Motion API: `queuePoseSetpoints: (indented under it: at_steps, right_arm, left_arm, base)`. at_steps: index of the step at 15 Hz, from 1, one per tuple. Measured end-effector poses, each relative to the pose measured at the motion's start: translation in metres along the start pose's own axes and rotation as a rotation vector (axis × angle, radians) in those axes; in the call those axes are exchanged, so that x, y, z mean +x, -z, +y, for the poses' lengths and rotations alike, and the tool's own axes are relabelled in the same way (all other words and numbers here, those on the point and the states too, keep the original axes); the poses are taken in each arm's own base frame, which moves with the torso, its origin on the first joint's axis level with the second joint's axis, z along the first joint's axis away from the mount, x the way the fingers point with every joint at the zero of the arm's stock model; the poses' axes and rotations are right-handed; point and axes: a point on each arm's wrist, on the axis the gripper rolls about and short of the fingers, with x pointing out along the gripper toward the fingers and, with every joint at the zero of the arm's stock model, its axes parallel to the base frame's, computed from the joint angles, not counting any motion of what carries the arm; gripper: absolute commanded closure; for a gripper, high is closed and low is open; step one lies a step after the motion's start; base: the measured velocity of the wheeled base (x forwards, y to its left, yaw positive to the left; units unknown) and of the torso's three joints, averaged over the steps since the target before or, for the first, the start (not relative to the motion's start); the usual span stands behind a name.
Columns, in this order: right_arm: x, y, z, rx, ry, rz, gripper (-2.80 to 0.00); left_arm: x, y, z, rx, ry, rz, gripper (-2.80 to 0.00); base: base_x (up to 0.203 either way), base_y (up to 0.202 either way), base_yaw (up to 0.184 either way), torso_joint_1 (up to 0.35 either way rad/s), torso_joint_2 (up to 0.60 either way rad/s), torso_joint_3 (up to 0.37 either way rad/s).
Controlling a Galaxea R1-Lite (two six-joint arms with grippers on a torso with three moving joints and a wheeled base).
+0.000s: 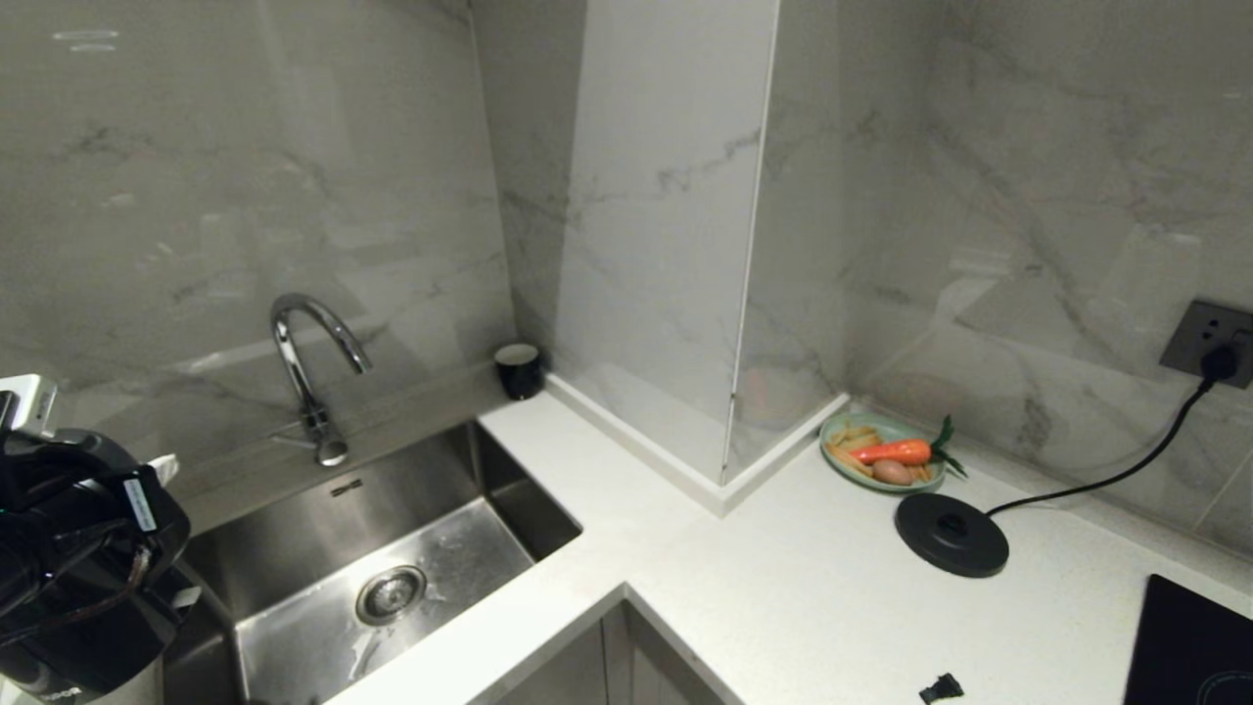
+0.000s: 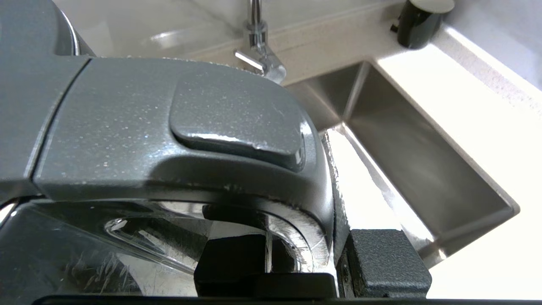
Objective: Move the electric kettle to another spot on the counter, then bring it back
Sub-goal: Place it on the power base
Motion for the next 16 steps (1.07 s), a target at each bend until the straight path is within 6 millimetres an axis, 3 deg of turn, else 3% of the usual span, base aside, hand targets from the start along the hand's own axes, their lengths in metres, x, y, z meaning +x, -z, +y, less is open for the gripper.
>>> queuePoseSetpoints:
  at_steps: [7,16]
  right_arm:
    - [0.000,0.000,0.000,0.000,0.000,0.000,0.00]
    - [0.000,0.000,0.000,0.000,0.001,0.000,0.00]
  left_arm:
    - [-0.012,-0.001,-0.015,0.017,0.030,-0.021,0.00]
    - [-0.013,-0.002,-0.019,0.009,0.047,-0.025,0.00]
  base:
    - [0.000,0.000,0.000,0.000,0.00,0.000]
    - [0.005,0.008,-0.164,-0.001,0.00,0.004]
